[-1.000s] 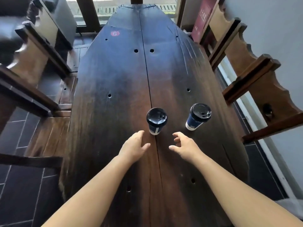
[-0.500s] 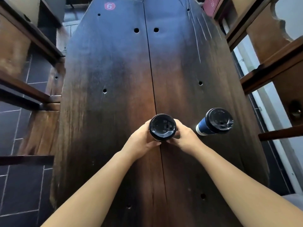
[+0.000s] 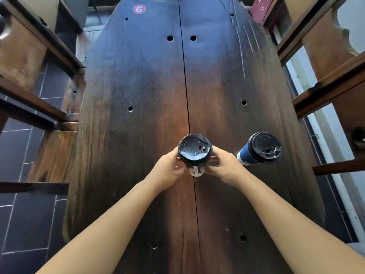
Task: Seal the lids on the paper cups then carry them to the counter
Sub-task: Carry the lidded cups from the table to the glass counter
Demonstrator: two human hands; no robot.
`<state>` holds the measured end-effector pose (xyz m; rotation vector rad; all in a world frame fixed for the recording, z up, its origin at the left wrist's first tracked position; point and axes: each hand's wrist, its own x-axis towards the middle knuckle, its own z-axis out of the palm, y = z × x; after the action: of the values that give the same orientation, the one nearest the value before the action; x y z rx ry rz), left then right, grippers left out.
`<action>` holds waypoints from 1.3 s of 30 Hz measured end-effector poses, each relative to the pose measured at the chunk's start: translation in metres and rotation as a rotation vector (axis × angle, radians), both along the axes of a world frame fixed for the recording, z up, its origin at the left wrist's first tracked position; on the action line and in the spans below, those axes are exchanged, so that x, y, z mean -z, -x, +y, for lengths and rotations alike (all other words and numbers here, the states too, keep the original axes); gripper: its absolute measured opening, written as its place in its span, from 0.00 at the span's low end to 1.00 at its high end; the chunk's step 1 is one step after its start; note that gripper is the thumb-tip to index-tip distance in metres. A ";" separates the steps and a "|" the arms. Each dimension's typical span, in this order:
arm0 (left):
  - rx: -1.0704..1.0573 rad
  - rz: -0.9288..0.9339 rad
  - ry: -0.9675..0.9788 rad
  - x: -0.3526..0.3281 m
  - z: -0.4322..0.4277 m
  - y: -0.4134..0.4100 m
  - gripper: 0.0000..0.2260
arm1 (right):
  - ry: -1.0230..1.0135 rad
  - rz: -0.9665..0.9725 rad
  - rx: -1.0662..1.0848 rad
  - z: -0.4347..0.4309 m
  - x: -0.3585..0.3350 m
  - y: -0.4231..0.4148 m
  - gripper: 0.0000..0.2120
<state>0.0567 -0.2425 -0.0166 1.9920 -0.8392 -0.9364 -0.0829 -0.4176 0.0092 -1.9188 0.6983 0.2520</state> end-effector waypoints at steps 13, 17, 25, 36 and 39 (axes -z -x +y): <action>-0.090 0.017 0.165 -0.094 0.042 0.051 0.19 | -0.064 -0.149 0.013 0.034 -0.091 0.049 0.23; -0.125 -0.013 0.240 -0.127 0.061 0.082 0.19 | -0.029 -0.229 -0.009 0.055 -0.127 0.078 0.27; -0.129 -0.040 0.290 -0.187 0.101 0.152 0.19 | -0.015 -0.344 -0.012 0.099 -0.182 0.152 0.29; -0.198 -0.108 0.317 -0.224 0.153 0.218 0.13 | -0.052 -0.417 -0.097 0.144 -0.208 0.203 0.31; -0.252 -0.130 0.310 -0.228 0.180 0.221 0.12 | -0.077 -0.424 -0.146 0.165 -0.211 0.194 0.34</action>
<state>-0.1646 -0.0626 0.2114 1.8465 -0.7322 -0.5034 -0.2766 -0.2523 0.2203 -1.8692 0.2627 -0.0404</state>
